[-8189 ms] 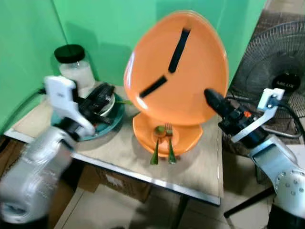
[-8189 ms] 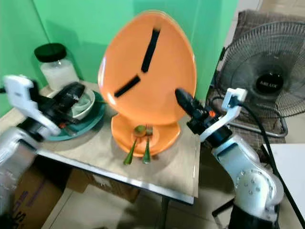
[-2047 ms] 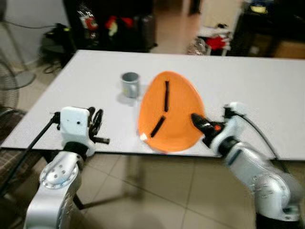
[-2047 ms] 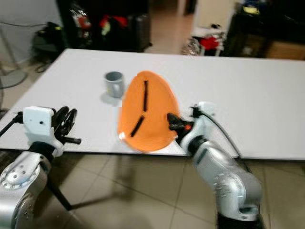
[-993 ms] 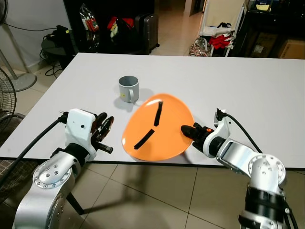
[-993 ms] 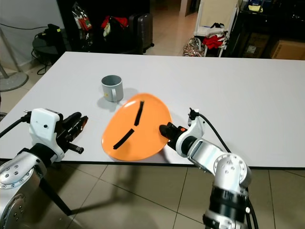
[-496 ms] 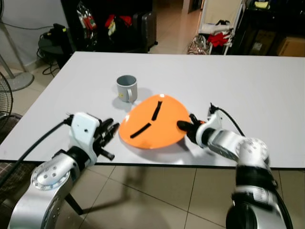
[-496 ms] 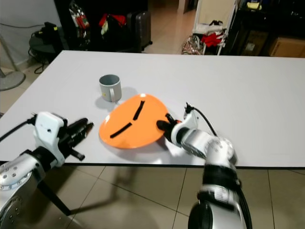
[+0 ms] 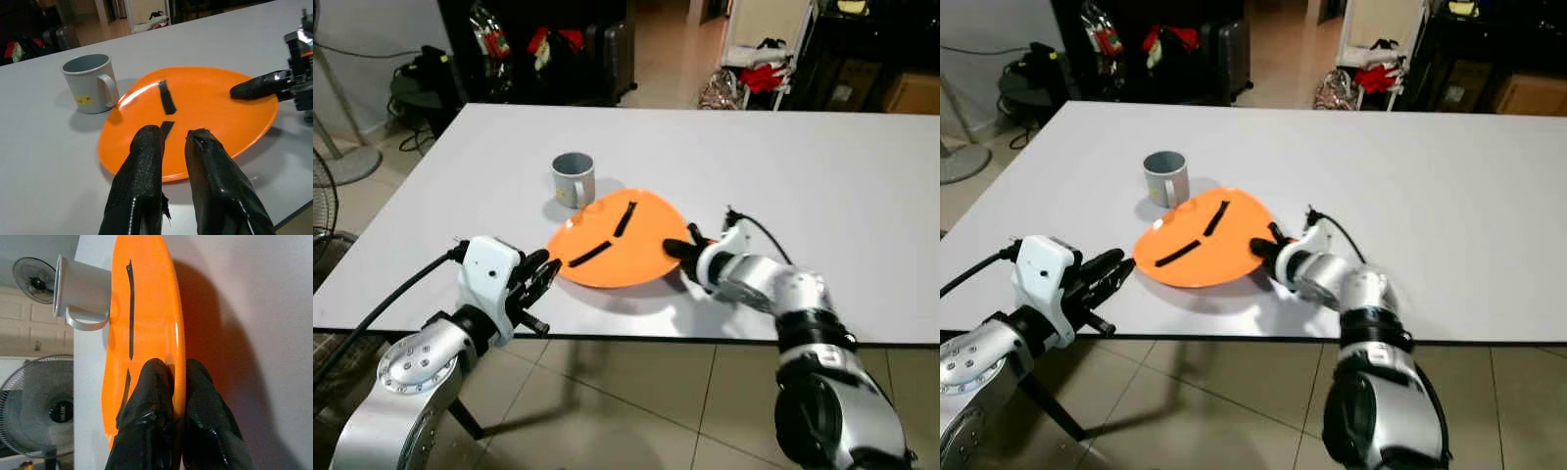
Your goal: Setting the table
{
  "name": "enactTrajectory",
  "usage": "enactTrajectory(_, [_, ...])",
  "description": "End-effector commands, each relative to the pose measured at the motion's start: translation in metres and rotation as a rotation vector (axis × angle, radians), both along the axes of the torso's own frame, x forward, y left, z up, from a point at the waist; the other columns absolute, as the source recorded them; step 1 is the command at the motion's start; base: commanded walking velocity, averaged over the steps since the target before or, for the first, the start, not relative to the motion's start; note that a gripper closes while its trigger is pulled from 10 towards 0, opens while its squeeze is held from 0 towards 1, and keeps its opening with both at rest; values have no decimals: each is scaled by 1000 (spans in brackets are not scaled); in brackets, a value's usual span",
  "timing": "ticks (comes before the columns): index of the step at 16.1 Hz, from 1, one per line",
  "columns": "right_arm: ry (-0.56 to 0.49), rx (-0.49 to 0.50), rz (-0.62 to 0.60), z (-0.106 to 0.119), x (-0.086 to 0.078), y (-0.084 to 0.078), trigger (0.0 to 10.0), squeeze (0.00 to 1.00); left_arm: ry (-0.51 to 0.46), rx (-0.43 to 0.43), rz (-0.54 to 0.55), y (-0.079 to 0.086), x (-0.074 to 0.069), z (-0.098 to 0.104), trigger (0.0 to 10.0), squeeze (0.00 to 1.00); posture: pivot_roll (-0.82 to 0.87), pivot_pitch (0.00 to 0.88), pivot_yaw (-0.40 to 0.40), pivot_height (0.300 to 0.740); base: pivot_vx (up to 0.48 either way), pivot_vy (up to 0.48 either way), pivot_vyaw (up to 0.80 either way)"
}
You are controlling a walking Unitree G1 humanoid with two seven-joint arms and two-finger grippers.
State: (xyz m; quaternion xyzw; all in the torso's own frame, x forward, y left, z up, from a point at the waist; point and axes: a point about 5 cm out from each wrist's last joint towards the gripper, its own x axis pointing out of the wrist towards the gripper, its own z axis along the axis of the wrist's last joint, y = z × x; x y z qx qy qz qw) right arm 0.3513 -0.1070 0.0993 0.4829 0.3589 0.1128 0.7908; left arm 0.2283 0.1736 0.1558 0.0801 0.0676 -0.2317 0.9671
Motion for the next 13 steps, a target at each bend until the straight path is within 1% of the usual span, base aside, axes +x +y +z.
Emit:
enactTrajectory(1, [24,-27,20,-4,0,6,10000,851,1,0,-14,-3,-1,1,10000,0,-67,0,20,740,0,0,0])
enactTrajectory(2, [25,-38,43,-6,0,10,10000,1000,1,0,-15,-3,0,1,10000,0,-66,0,20,740,0,0,0])
enactTrajectory(3, [23,-53,58,-7,-1,11,10000,1000,1,0,-15,-3,0,1,10000,0,-65,0,18,740,0,0,0])
enactTrajectory(4, [27,-73,61,-9,-1,9,10000,1000,0,-1,-15,-3,0,1,10000,0,-65,0,18,740,0,0,0])
enactTrajectory(6, [37,-102,55,-13,-3,0,10000,1000,1,-2,-14,-4,0,1,10000,0,-64,0,17,740,0,0,0])
enactTrajectory(7, [45,-106,49,-15,-4,-8,10000,1000,2,-3,-14,-4,0,1,10000,0,-65,0,17,740,0,0,0])
enactTrajectory(9, [56,-109,35,-17,-11,-32,10000,1000,4,-6,-10,-4,-1,1,10000,0,-67,0,18,740,0,0,0])
enactTrajectory(11, [49,-76,53,-13,-25,-54,10000,1000,5,-10,-6,-5,1,-1,10000,0,-83,0,20,740,0,0,0])
enactTrajectory(13, [42,-81,59,-10,-36,-67,10000,1000,1,-13,-6,-6,4,0,10000,0,-88,0,24,740,0,0,0])
